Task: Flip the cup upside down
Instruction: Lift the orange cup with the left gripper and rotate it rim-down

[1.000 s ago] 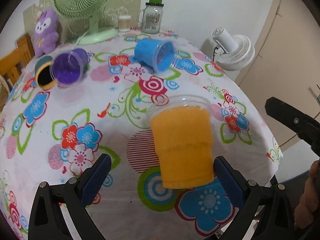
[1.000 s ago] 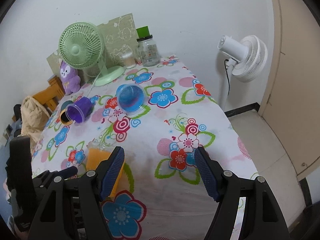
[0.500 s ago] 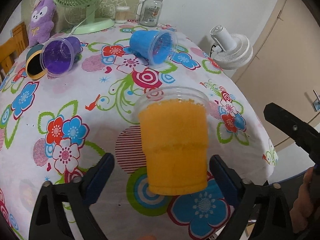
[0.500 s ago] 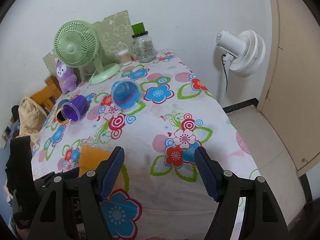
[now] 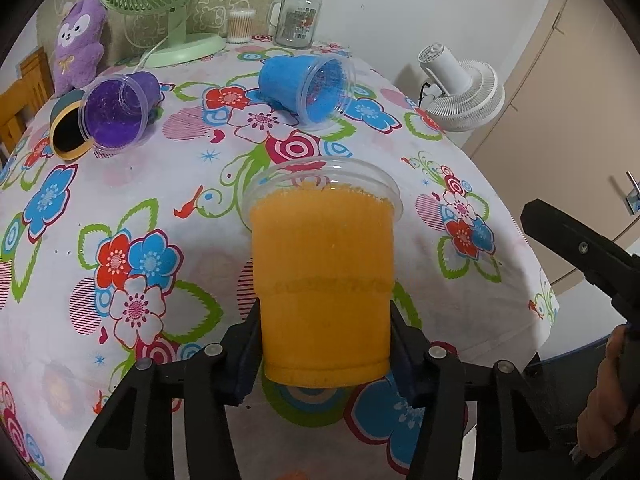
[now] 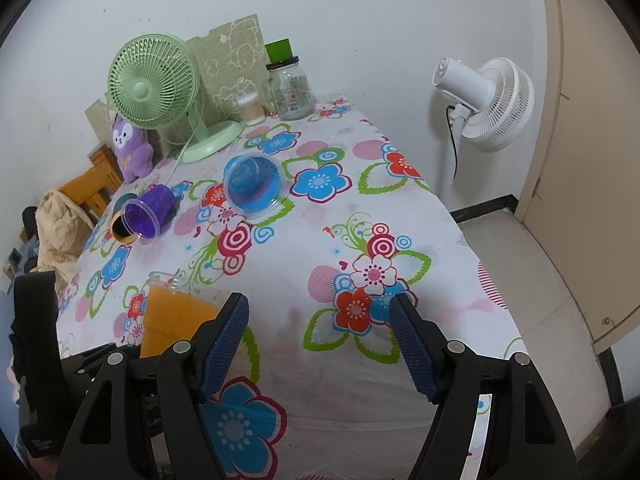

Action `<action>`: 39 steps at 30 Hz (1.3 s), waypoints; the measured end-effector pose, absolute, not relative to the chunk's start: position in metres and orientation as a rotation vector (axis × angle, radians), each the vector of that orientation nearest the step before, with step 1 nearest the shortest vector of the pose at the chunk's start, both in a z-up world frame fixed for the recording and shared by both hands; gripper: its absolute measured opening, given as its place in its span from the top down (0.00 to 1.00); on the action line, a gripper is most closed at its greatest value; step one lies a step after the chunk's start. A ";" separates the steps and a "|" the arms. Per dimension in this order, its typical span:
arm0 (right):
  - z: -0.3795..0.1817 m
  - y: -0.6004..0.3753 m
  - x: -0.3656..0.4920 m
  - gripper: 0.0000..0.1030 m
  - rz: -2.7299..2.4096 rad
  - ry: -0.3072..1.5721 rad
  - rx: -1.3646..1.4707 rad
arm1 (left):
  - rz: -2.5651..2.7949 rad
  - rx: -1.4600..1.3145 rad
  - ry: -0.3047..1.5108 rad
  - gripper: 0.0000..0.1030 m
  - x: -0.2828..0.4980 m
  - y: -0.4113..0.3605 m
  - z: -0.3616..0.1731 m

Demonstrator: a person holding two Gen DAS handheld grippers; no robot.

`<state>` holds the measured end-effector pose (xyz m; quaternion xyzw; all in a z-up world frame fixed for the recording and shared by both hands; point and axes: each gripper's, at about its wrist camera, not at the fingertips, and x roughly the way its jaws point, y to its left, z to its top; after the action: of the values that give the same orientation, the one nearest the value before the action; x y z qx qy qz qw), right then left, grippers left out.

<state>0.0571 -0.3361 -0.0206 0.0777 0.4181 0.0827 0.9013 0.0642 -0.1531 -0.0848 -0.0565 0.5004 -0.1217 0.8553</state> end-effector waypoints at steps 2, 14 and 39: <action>-0.023 -0.335 0.058 0.27 0.173 0.871 0.163 | -0.252 -0.112 1.067 0.45 0.064 -0.151 -0.084; -0.029 -0.320 0.063 0.27 0.217 0.883 0.164 | -0.268 -0.093 1.133 0.45 0.061 -0.127 -0.052; -0.034 -0.311 0.066 0.27 0.255 0.893 0.172 | -0.294 0.005 1.231 0.45 0.057 -0.116 -0.031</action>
<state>0.0655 -0.3106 -0.0342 0.0830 0.4303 0.1229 0.8904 0.0572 -0.1159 -0.0309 0.0025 0.5754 -0.1376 0.8062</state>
